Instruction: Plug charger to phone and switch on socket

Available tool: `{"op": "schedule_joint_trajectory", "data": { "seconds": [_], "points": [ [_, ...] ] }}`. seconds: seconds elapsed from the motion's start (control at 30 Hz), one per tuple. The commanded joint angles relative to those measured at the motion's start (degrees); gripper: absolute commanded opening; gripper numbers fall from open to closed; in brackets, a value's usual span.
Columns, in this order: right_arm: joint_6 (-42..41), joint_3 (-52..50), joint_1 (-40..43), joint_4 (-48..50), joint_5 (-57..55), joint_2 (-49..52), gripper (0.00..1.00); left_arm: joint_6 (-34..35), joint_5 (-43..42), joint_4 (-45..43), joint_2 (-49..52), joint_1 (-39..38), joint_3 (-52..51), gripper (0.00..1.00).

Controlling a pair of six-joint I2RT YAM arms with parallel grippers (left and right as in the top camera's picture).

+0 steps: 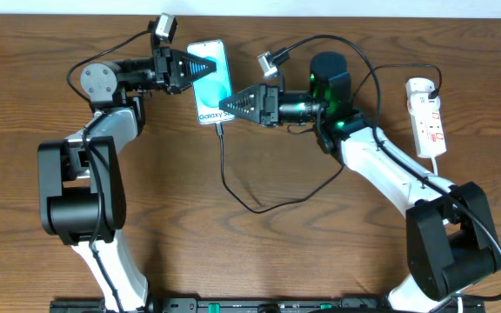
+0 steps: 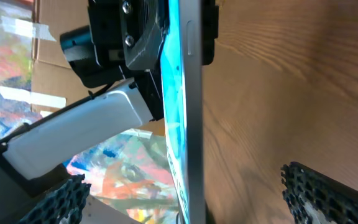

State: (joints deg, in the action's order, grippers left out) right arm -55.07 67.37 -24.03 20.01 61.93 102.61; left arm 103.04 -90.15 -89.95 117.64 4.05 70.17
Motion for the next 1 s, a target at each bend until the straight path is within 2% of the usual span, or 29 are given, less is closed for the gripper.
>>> {"op": "schedule_joint_trajectory", "data": {
  "seconds": [0.0,0.3,0.47,0.57,0.63,0.73,0.77,0.97],
  "points": [
    [0.9,0.7,3.5,0.2,3.2,0.0,0.99,-0.8,0.1,-0.3,-0.7,2.3,0.9,0.07],
    [0.8,0.8,10.0,0.9,7.4,0.0,0.99,-1.2,0.1,3.3,-0.7,6.7,0.9,0.07],
    [-1.2,0.8,11.2,3.9,9.1,0.0,0.99,-3.5,2.8,13.8,-0.7,8.5,0.9,0.07],
    [-2.3,0.8,11.2,5.5,9.8,0.0,0.99,-6.9,8.7,27.4,-0.7,9.1,0.9,0.07],
    [-2.4,0.8,11.2,5.6,10.6,0.0,0.99,-13.5,10.7,35.6,-0.7,9.1,0.9,0.07],
    [-2.4,0.8,11.2,5.6,11.5,0.0,0.99,-22.8,10.3,43.3,-0.7,9.0,0.9,0.07],
    [-2.3,0.8,11.2,5.6,11.6,0.0,0.99,-27.6,10.2,48.3,-0.7,9.0,0.9,0.07],
    [-2.3,0.8,11.2,5.6,11.8,0.0,0.99,-46.1,15.1,71.8,-0.7,9.0,0.9,0.07]
  ]
}}
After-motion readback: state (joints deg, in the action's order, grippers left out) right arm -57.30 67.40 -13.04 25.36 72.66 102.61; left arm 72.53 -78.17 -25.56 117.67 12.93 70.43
